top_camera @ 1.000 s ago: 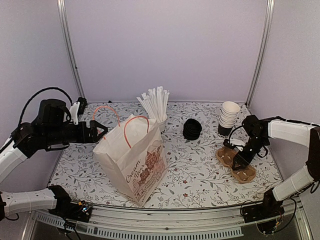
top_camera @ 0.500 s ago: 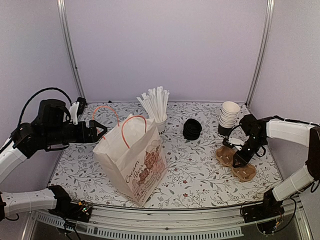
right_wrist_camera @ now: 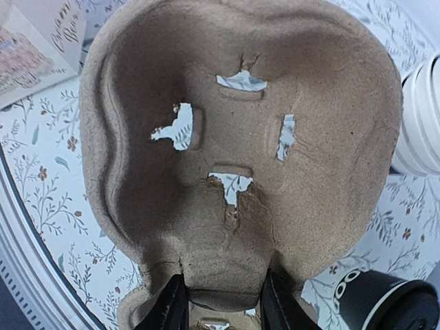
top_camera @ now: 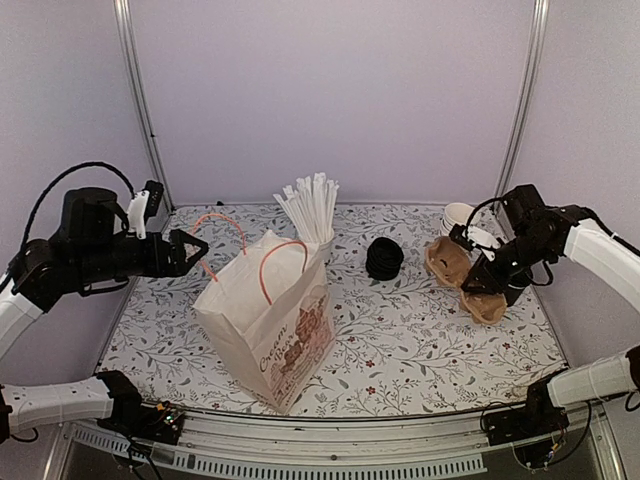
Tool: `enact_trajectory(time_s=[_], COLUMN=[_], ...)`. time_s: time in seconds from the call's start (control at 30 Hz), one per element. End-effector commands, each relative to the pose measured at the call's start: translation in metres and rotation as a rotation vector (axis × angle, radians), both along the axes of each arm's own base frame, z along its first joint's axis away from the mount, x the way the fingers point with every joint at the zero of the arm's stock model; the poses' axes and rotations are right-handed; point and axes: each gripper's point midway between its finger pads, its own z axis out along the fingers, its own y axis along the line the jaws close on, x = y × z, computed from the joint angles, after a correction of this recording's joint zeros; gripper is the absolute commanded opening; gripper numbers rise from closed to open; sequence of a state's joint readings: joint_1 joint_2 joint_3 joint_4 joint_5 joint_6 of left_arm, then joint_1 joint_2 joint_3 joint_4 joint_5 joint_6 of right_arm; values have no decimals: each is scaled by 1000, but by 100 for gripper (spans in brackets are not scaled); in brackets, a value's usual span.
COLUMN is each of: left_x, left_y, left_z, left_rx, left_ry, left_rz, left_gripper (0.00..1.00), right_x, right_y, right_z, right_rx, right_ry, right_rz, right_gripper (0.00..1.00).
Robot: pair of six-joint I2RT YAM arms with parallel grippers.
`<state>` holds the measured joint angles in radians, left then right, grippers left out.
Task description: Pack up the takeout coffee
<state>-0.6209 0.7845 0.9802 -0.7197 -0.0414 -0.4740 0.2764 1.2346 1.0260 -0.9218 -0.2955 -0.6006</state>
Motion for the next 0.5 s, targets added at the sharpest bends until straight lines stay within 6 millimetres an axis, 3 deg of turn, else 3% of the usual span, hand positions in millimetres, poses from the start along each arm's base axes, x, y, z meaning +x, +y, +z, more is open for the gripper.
enact_trajectory(time_s=[0.0, 0.17, 0.27, 0.47], left_x=[-6, -17, -22, -32], left_y=[2, -17, -28, -35], left_z=[4, -21, -14, 13], left_rx=[61, 47, -13, -90], left_ry=[12, 141, 131, 74], left_rz=[-31, -130, -183, -235], left_gripper=[100, 99, 96, 92], right_x=[3, 9, 10, 16], right_y=[30, 54, 65, 81], right_z=[68, 151, 196, 245], right_rx=[154, 299, 370, 467], right_ry=[-157, -314, -388, -452], right_rz=[151, 253, 310, 377], right_gripper=[35, 36, 38, 39])
